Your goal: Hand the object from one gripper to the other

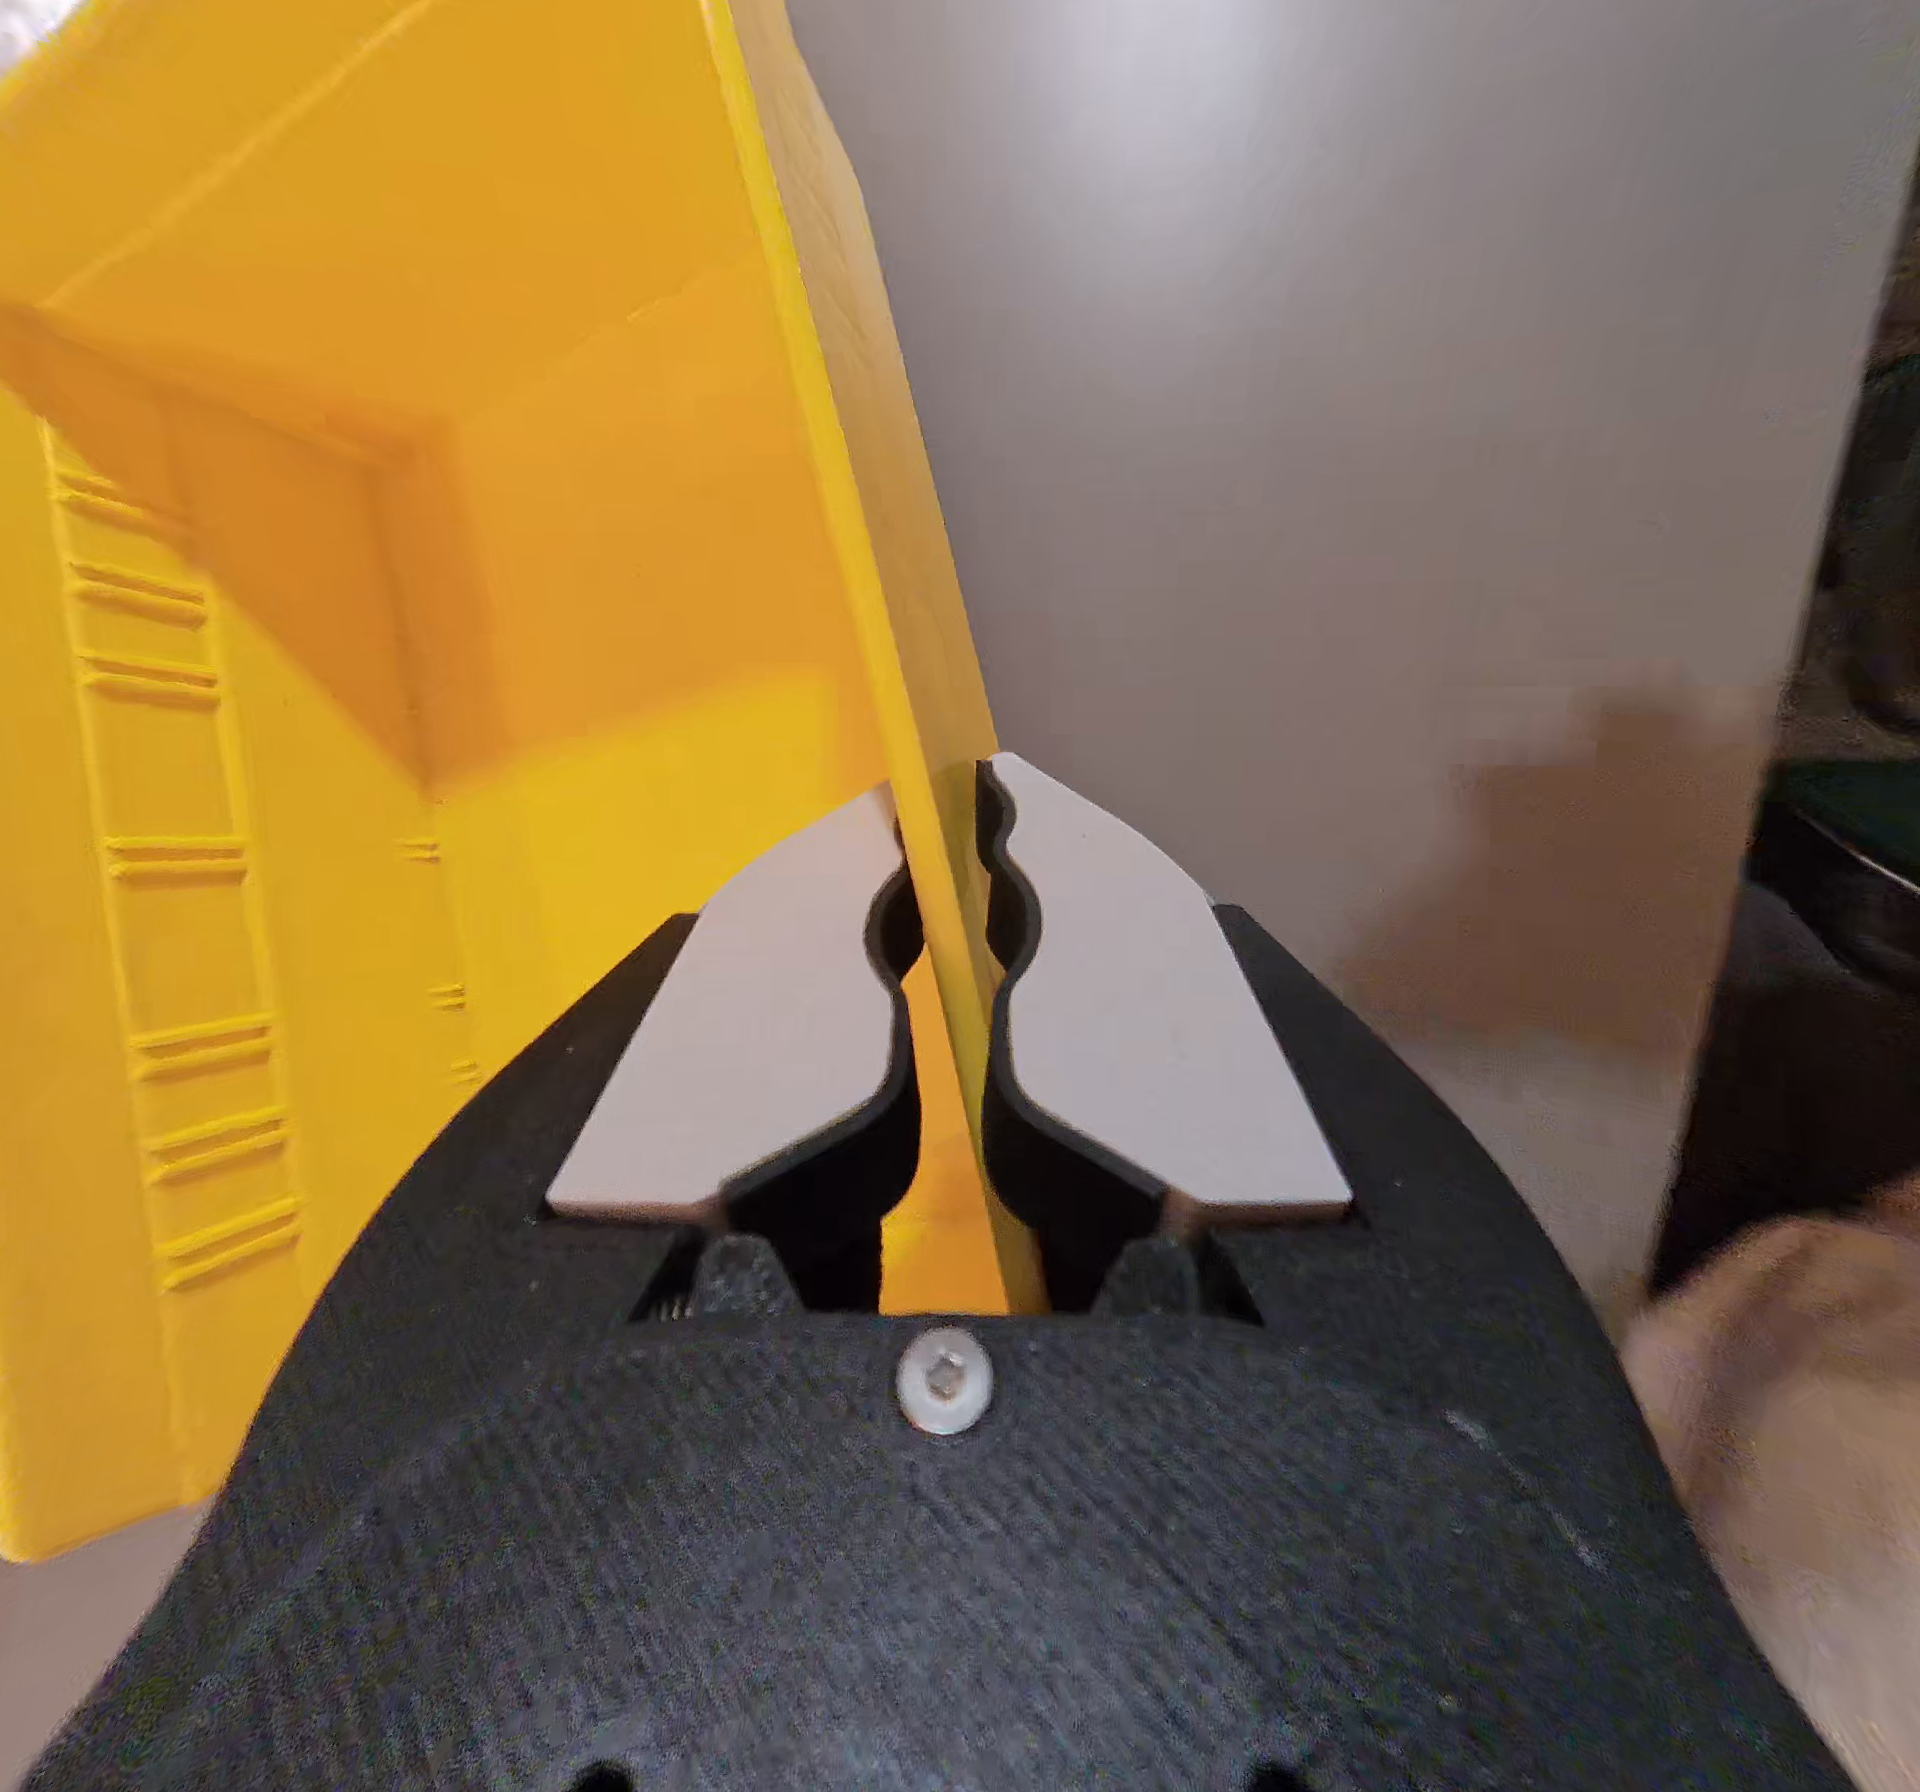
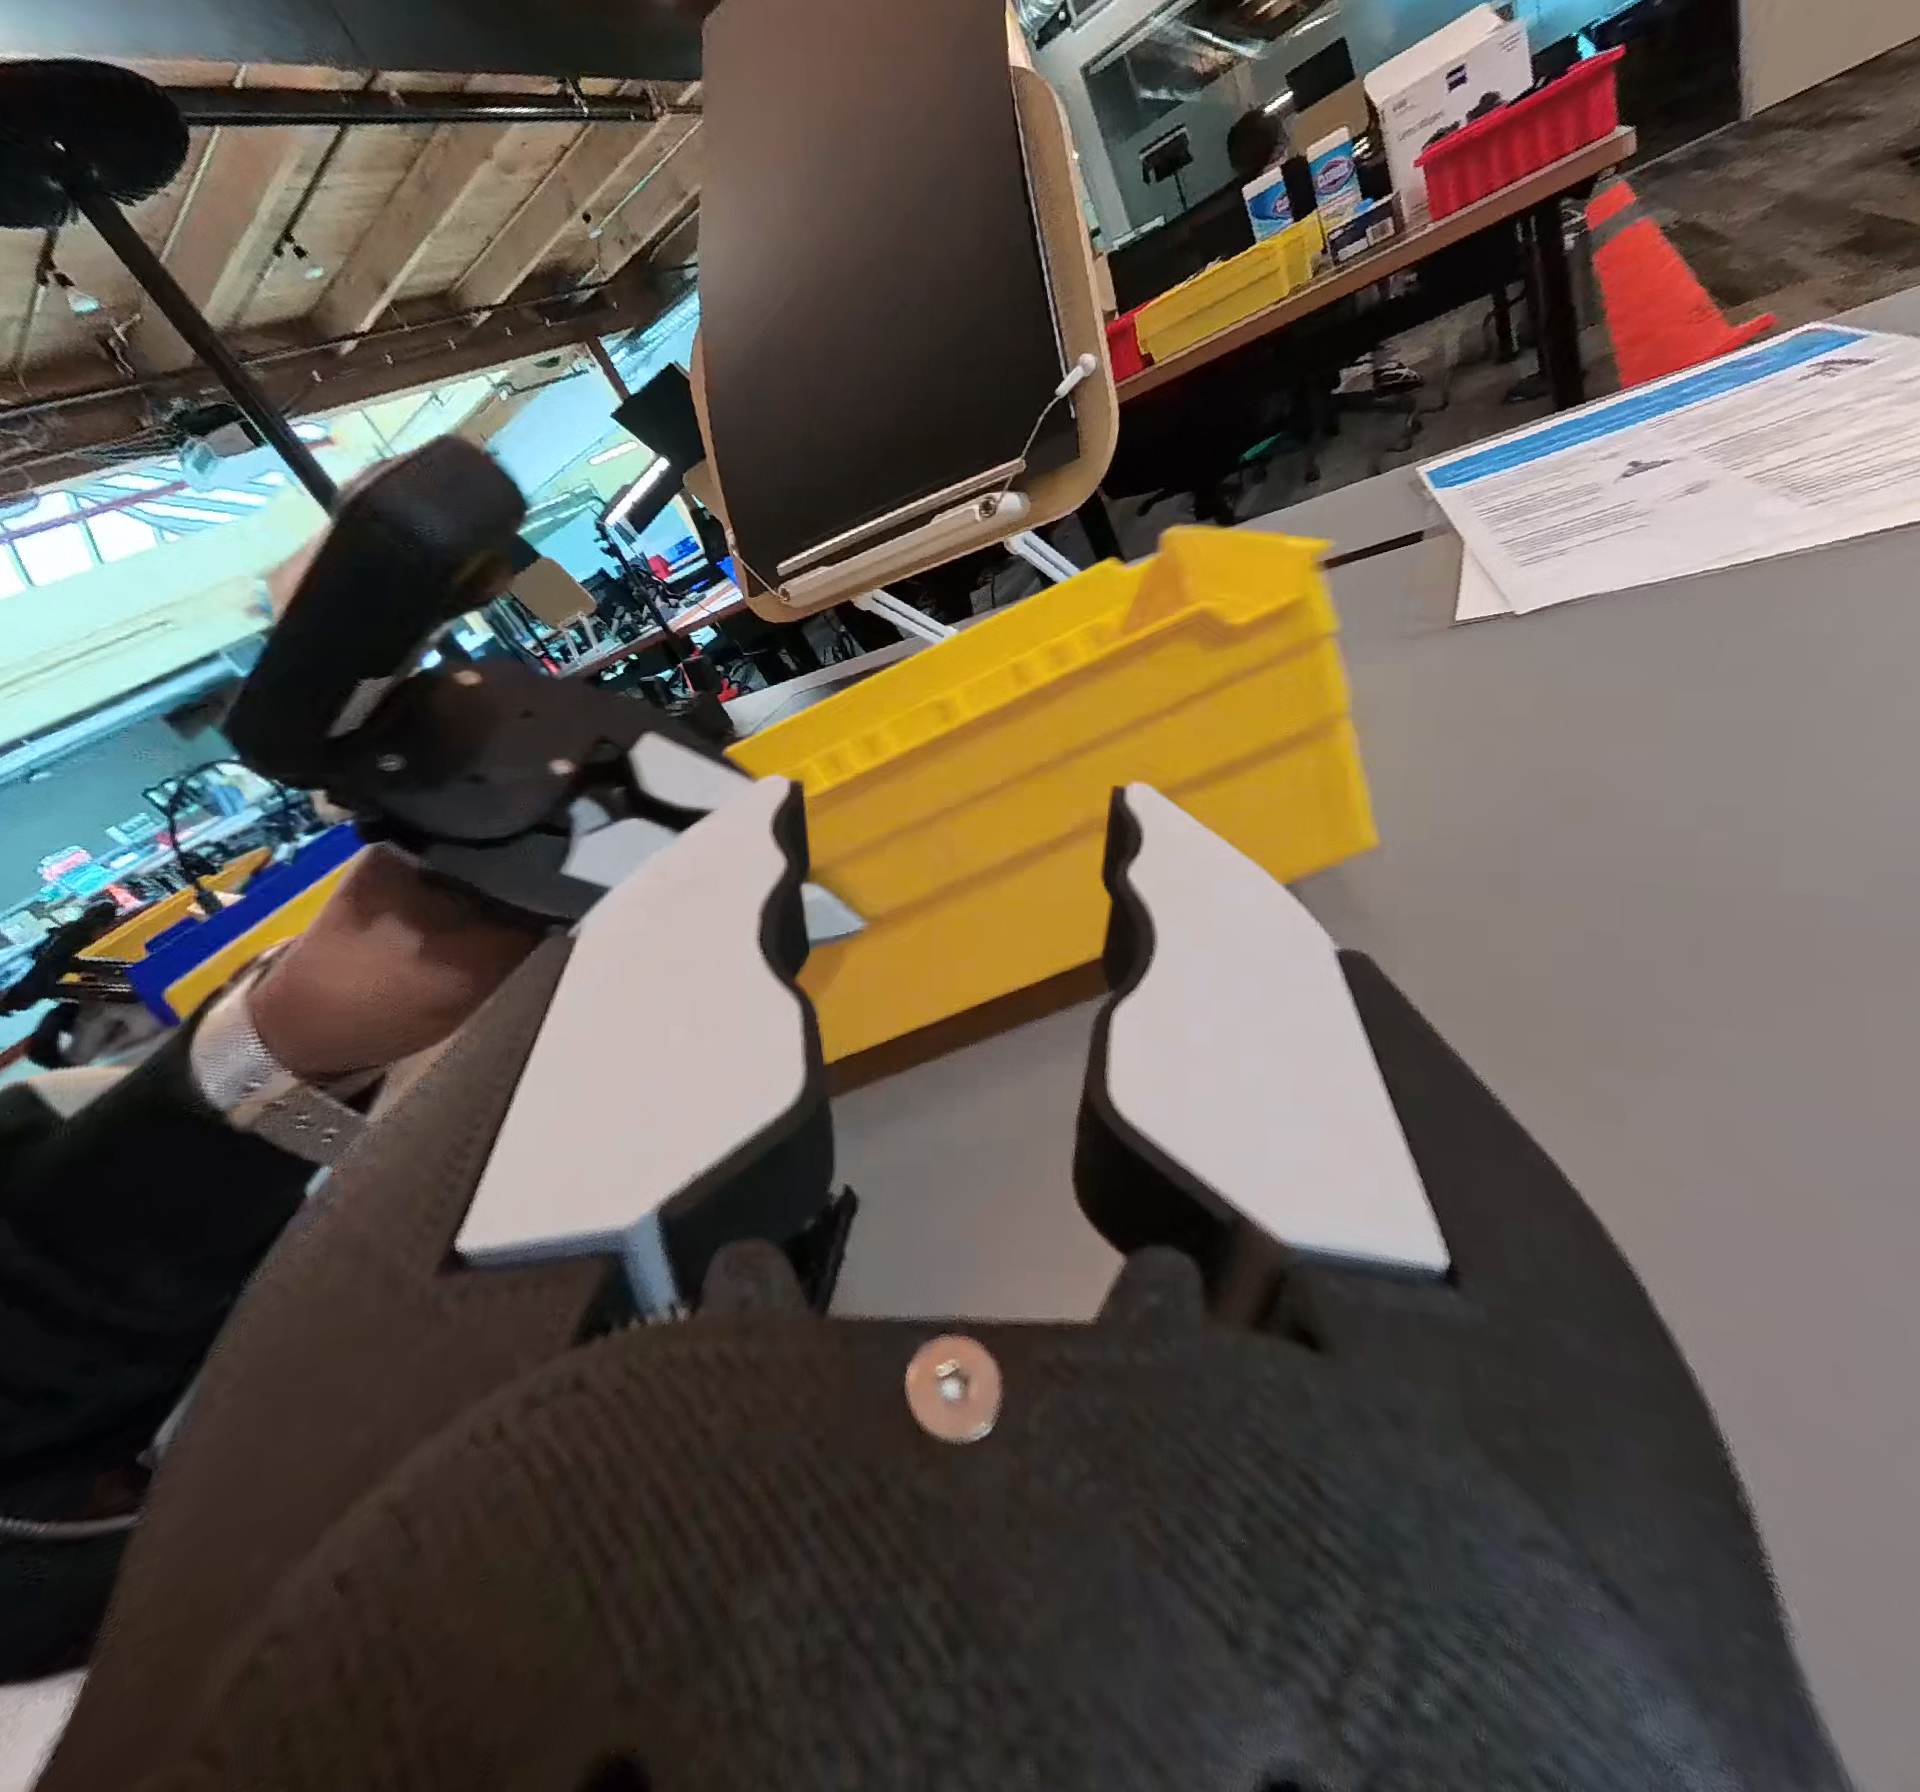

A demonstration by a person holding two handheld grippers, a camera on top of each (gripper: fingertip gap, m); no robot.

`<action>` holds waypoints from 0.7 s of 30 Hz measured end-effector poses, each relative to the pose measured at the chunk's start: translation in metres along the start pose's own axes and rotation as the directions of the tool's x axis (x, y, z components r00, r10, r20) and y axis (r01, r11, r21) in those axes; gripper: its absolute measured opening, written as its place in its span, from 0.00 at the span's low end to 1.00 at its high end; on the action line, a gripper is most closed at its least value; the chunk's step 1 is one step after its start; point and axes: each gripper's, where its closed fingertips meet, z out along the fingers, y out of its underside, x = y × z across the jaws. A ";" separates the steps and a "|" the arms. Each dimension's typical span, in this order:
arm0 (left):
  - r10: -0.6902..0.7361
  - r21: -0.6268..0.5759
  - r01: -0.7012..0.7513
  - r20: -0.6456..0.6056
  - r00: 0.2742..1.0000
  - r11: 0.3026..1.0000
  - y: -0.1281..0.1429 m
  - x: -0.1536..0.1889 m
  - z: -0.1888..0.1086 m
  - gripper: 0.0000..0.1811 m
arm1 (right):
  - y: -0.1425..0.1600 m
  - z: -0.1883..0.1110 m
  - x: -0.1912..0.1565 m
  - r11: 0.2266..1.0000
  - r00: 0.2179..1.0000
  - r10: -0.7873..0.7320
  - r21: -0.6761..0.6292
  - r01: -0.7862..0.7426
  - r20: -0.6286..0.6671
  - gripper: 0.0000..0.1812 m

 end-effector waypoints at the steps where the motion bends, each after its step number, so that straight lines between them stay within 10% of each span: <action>1: 0.030 0.001 -0.030 0.004 1.000 1.000 -0.011 0.000 0.014 0.04 | 0.001 0.000 0.002 1.000 1.000 -0.012 -0.006 0.012 -0.010 0.31; 11: 0.023 0.181 -0.004 -0.102 0.995 0.983 -0.097 0.027 0.080 0.10 | -0.014 -0.012 0.025 0.994 0.993 -0.073 0.075 0.080 -0.094 0.43; 16: -0.052 0.309 0.128 -0.244 0.968 0.942 -0.101 0.034 0.043 0.33 | -0.028 -0.024 0.029 0.973 0.972 -0.153 0.147 0.181 -0.180 0.49; 21: -0.189 0.434 0.221 -0.116 0.975 0.873 -0.044 -0.011 -0.031 0.54 | 0.008 -0.002 0.017 0.954 0.933 -0.300 -0.039 0.299 -0.200 0.59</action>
